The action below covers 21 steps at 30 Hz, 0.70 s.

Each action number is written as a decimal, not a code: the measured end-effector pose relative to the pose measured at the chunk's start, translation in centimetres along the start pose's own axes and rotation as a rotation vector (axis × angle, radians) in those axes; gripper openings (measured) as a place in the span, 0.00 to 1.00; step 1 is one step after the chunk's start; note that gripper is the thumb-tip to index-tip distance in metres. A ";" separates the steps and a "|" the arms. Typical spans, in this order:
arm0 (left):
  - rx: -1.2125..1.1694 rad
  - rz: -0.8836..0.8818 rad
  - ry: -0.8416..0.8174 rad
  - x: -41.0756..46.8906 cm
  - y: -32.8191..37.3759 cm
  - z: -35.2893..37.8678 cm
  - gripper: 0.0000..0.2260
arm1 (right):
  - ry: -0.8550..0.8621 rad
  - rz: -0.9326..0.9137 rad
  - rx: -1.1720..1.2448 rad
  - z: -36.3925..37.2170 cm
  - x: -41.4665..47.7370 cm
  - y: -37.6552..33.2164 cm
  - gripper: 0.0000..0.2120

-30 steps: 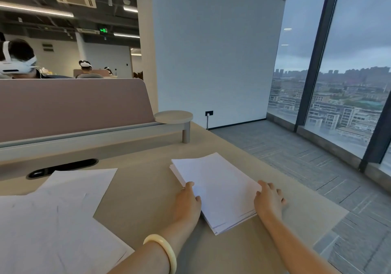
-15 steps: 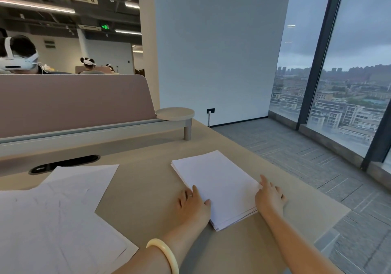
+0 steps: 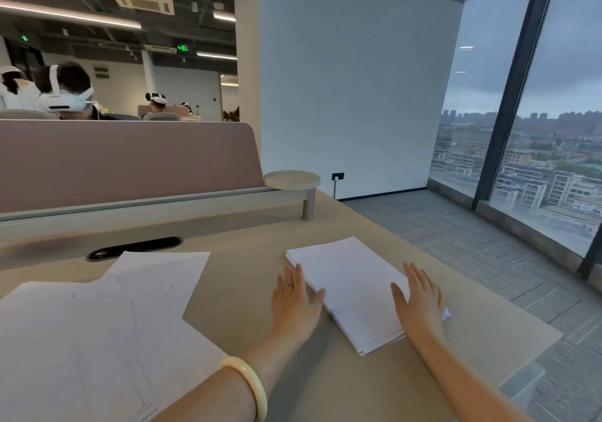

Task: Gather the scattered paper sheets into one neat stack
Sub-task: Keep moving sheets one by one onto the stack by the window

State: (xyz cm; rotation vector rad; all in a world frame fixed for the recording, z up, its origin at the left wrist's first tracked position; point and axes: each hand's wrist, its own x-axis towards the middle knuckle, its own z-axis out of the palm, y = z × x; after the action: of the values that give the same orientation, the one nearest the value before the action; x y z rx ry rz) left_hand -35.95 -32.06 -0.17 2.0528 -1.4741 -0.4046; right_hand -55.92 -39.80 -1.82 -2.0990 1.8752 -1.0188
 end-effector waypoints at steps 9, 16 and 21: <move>0.070 -0.096 0.183 -4.1 -7.4 -9.4 0.32 | -0.275 -0.290 0.202 2.6 -6.2 -14.4 0.25; 0.216 -0.314 0.307 -11.4 -20.0 -19.0 0.34 | -0.640 -0.350 0.310 6.2 -13.7 -23.8 0.27; 0.286 -0.592 0.276 -18.8 -28.6 -24.5 0.38 | -0.790 -0.310 0.247 8.9 -17.6 -28.3 0.36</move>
State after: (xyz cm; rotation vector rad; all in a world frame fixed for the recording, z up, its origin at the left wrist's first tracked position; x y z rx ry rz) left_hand -7.18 -1.25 0.21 2.6402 -0.7766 -0.1240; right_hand -27.36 -20.53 -0.40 -2.2053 1.0188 -0.3254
